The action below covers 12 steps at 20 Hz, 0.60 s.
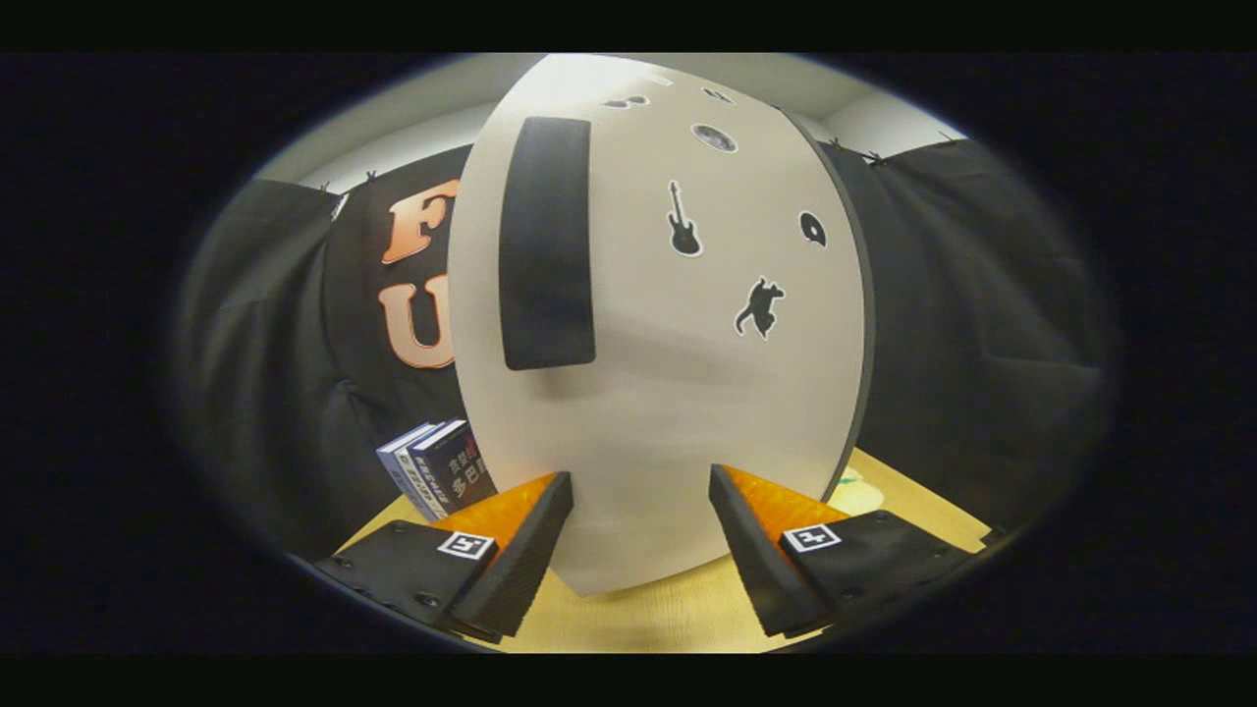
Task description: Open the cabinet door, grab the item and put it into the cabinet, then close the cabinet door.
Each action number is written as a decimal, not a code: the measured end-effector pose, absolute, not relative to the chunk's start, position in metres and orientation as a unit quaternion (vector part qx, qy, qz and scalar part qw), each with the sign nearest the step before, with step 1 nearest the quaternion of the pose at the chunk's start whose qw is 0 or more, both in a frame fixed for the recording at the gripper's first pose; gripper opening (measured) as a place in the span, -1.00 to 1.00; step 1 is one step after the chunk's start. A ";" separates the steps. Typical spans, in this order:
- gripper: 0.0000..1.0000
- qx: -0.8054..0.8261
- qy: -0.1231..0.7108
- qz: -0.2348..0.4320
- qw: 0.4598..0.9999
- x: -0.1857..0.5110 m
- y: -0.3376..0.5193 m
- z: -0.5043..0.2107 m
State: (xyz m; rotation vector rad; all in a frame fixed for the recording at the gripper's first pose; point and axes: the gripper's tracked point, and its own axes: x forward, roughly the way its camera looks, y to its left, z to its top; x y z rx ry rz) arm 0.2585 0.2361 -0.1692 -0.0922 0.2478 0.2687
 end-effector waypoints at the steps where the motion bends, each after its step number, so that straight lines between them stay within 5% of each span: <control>1: 0.84 -0.049 0.122 0.131 0.983 0.264 0.240 -0.171; 12: 0.86 -0.045 0.130 0.089 0.987 0.258 0.232 -0.164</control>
